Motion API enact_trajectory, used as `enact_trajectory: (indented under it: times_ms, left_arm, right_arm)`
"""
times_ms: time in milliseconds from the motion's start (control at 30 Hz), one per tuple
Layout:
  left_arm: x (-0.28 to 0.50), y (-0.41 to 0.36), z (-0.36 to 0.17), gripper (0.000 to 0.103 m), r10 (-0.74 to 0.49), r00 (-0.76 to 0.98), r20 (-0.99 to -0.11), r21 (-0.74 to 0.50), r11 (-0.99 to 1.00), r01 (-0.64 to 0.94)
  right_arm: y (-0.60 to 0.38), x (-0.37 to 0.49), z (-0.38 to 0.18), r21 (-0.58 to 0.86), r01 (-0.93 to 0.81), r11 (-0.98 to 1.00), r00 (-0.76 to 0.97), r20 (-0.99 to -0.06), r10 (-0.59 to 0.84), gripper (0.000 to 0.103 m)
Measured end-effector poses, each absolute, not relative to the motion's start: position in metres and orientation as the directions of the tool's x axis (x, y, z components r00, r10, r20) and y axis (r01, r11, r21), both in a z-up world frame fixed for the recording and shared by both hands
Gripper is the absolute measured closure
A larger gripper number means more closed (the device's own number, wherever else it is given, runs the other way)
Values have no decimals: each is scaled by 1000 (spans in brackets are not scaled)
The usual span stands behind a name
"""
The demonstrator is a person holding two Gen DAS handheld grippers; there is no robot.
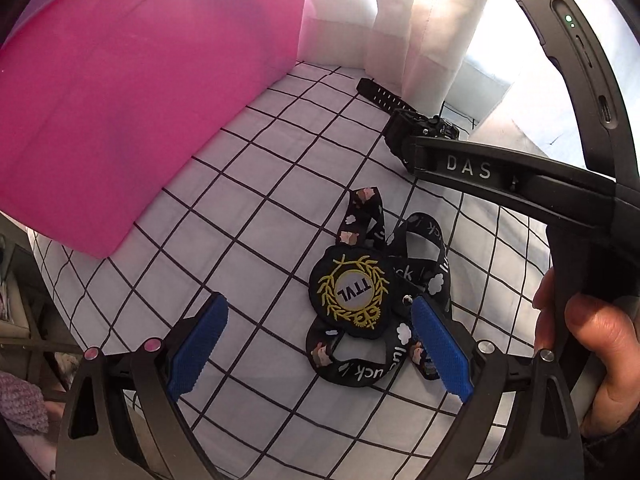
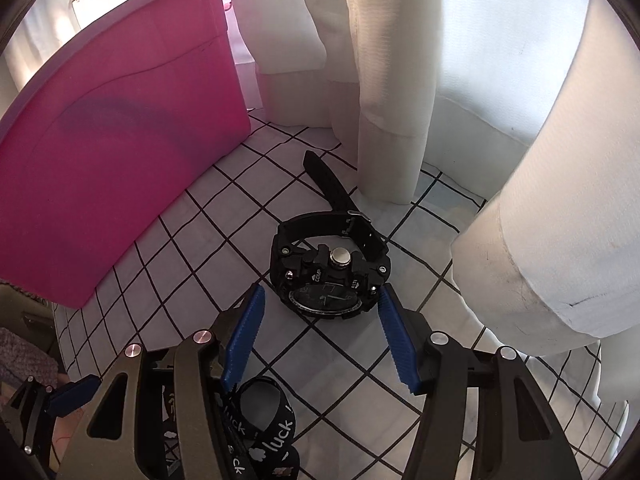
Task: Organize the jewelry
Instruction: 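Close the right gripper on the black wristwatch while the left tool lowers toward the lanyard, then close the left gripper on the black TTVL lanyard while the right gripper holds the watch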
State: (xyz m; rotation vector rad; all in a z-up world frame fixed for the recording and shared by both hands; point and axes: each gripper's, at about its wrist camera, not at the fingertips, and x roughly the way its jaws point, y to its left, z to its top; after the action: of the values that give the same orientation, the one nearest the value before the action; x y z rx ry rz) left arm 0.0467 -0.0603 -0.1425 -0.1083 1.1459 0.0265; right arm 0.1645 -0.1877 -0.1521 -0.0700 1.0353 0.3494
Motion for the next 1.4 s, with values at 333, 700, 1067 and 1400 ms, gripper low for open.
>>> enact_trajectory:
  times_ms: [333, 700, 1067, 1400]
  left_arm:
    - [57, -76, -165, 12, -51, 414, -909, -85, 994, -65]
    - [68, -79, -181, 11, -41, 437, -899, -84, 993, -80]
    - [59, -83, -185, 35, 29, 476, -879, -9, 997, -77]
    - [48, -76, -173, 70, 10, 509, -861, -15, 999, -45]
  right_arm:
    - [-190, 172, -162, 89, -313, 945, 458, -858, 233, 44]
    - [-188, 187, -172, 136, -325, 936, 416, -868, 271, 42]
    - [-188, 181, -170, 129, -319, 939, 435, -860, 266, 42]
    - [-185, 172, -173, 119, -281, 952, 465, -851, 244, 42]
